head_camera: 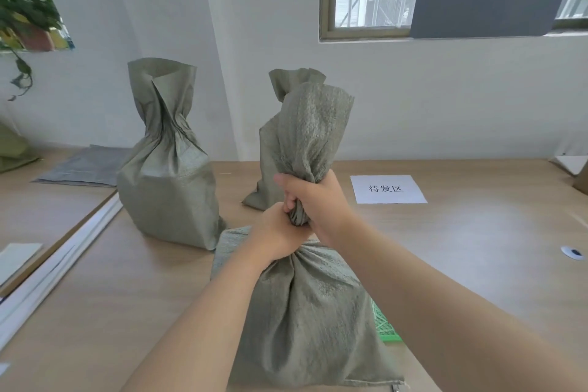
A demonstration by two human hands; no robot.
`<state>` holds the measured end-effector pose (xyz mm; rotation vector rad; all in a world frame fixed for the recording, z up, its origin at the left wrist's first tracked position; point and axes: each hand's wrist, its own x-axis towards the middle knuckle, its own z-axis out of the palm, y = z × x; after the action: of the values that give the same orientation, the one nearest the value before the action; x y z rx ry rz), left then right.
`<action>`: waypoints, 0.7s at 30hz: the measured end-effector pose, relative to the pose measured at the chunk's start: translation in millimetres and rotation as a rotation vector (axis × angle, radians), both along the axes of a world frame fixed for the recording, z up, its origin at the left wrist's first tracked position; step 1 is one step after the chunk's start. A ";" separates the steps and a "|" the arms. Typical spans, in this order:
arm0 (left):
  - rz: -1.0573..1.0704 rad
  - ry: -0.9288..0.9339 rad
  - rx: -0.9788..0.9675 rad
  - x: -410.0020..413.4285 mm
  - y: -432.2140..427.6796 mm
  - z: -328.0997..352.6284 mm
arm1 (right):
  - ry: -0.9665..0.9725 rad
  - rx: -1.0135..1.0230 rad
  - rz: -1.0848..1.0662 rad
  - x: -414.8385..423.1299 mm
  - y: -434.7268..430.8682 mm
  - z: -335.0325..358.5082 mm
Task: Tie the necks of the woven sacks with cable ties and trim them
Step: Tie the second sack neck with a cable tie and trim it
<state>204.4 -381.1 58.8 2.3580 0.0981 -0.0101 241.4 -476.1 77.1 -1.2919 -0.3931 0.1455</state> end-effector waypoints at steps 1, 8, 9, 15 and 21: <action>0.002 -0.002 0.012 0.0 -1.8 1.1 | -0.006 -0.009 -0.001 0.2 -1.3 -0.8; 0.047 0.009 -0.004 4.6 -3.1 -0.6 | -0.045 -0.038 0.128 3.3 -36.1 -13.0; 0.062 0.012 -0.031 4.8 -1.2 -2.7 | -0.030 -0.029 0.177 7.0 -46.6 -18.5; 0.113 0.018 -0.029 12.1 -4.7 -4.2 | 0.167 -0.168 0.074 23.4 -116.4 -79.2; 0.133 0.031 -0.062 25.0 -8.0 -3.3 | 0.306 -0.223 -0.189 23.1 -173.7 -143.1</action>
<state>229.4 -389.1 55.5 2.2856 0.2654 0.0149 264.6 -649.9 -65.9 -1.4921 0.0089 0.2283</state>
